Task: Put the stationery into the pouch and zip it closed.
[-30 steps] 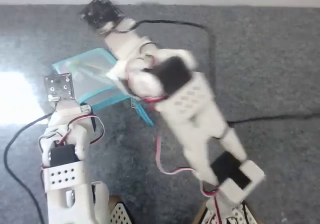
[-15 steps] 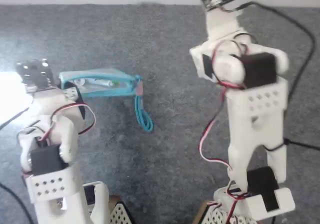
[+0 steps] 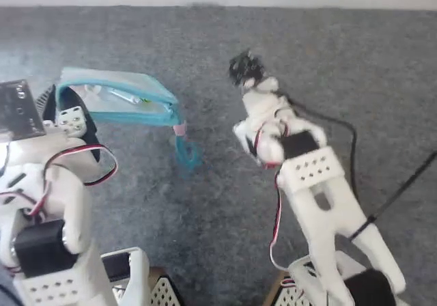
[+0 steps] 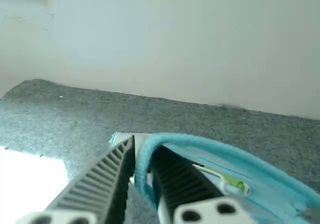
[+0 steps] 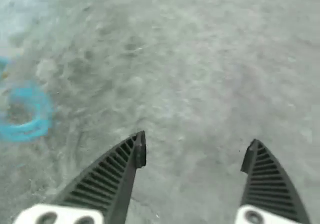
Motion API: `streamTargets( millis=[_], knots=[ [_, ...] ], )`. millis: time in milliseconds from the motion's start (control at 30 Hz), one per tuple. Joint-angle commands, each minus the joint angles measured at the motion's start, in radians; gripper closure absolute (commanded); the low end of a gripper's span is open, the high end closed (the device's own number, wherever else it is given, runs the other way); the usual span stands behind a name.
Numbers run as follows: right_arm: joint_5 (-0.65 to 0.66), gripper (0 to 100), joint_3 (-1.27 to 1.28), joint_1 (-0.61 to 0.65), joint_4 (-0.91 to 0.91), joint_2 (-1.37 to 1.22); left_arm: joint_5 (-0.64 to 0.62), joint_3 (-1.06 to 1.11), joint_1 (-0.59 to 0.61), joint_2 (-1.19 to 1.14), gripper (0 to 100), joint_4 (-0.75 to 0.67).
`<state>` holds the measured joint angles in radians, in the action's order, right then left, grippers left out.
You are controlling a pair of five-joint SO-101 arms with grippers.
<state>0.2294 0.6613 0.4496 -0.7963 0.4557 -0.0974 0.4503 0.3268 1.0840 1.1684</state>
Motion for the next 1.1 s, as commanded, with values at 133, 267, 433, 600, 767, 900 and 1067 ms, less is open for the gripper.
streamTargets(
  millis=[133,267,433,600,767,900,1067],
  knots=[
    [-0.084,68.2,0.141,0.027,0.153,0.171,-0.017,-0.065,-0.005,0.008,99,-0.003],
    [-0.236,68.2,0.183,0.027,0.142,0.228,-0.028,-0.061,0.0,0.008,99,-0.003],
    [-0.407,68.6,0.187,0.076,0.119,0.343,-0.029,-0.059,-0.005,0.008,99,0.023],
    [-0.169,74.2,0.189,0.283,0.088,0.449,-0.029,-0.018,-0.005,0.008,99,0.025],
    [-0.155,74.6,0.198,0.334,0.093,0.449,-0.029,-0.005,-0.006,0.008,99,0.029],
    [-0.152,74.6,0.198,0.351,0.145,0.446,-0.029,-0.007,-0.008,0.008,99,0.038],
    [-0.15,74.6,0.195,0.39,0.22,0.328,-0.029,-0.008,-0.008,0.008,99,0.038]
  ],
)
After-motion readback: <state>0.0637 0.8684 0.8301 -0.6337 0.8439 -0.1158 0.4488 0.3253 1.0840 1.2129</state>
